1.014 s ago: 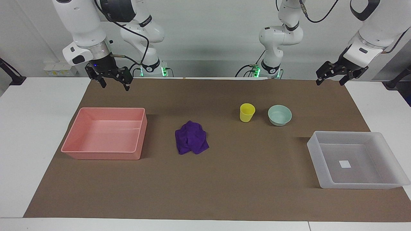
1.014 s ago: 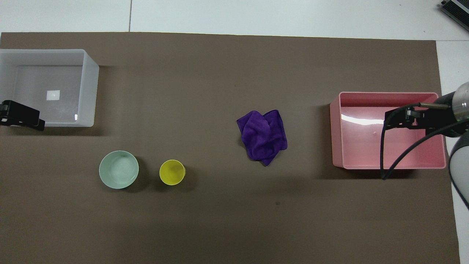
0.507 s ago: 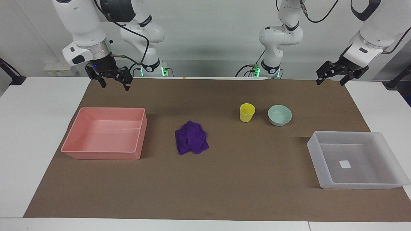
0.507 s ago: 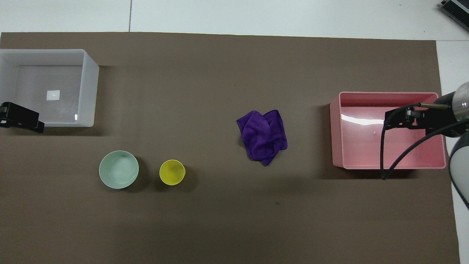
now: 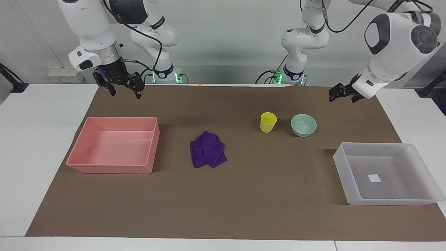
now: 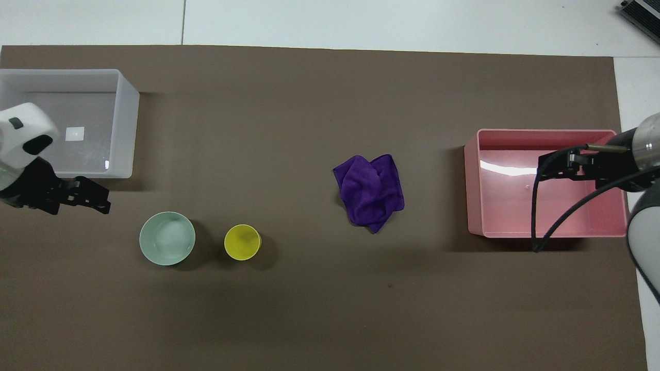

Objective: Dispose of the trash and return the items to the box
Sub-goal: 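Reach the green bowl with the left gripper while the right gripper reaches the cloth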

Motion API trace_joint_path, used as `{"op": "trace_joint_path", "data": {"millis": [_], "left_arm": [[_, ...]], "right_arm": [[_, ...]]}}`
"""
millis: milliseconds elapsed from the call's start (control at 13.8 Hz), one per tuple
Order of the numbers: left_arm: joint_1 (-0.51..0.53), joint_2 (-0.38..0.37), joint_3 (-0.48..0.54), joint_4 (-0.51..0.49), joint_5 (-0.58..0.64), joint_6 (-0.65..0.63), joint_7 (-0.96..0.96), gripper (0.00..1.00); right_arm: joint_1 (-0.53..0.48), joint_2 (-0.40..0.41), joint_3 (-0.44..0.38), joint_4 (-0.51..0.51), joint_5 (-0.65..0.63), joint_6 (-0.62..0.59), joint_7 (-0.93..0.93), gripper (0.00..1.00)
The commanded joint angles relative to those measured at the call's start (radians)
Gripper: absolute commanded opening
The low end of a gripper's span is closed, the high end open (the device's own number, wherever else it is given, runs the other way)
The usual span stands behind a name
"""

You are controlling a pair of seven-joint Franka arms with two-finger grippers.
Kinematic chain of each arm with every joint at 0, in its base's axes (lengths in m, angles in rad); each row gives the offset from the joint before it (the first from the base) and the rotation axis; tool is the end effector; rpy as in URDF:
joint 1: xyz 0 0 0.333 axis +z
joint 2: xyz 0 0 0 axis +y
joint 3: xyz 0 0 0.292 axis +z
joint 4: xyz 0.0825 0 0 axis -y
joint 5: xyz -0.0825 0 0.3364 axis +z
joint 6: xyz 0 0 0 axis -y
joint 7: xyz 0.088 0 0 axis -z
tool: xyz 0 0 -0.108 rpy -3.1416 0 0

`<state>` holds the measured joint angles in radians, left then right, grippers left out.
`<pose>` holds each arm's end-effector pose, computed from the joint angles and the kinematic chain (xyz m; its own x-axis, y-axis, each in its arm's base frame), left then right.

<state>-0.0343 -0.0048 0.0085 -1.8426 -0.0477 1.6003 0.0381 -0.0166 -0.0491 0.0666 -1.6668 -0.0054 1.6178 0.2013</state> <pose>0.4872 -0.0176 0.4907 0.9704 -0.0617 -0.2334 -0.0502 -0.9972 0.0550 0.4954 0.0250 0.5873 0.9886 -0.1505 0.0017 -0.1506 -0.9886 0.0085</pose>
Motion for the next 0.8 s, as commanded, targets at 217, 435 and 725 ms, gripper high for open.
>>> {"op": "trace_joint_path", "data": {"millis": [217,435,725], "left_arm": [[-0.045,-0.083,0.002,-0.392,-0.031,0.364,0.011,1.00],[-0.047,-0.061,0.004,-0.483,-0.031,0.472,0.011,1.00],[-0.044,-0.054,0.004,-0.518,-0.031,0.483,0.017,0.41]], "right_arm": [[0.064,0.021,0.006,-0.040,0.021,0.094,-0.016,1.00],[0.118,0.025,0.006,-0.129,0.021,0.221,-0.014,1.00],[0.178,0.064,0.007,-0.204,0.024,0.353,-0.017,1.00]]}}
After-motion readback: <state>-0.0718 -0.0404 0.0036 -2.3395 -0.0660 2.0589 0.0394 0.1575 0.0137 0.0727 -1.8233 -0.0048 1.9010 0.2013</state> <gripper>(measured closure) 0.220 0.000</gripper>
